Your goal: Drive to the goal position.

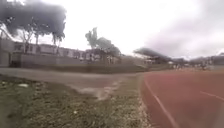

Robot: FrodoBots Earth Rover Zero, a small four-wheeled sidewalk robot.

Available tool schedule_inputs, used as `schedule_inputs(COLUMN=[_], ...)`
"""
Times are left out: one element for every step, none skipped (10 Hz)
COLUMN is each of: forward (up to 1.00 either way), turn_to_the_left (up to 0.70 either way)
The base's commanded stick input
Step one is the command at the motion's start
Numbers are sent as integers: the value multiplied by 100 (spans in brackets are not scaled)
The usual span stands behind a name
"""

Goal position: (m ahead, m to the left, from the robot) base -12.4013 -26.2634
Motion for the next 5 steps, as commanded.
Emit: schedule_inputs(forward=[70, 70, 70, 70, 70], turn_to_the_left=[-35, -35, -35, -35, -35])
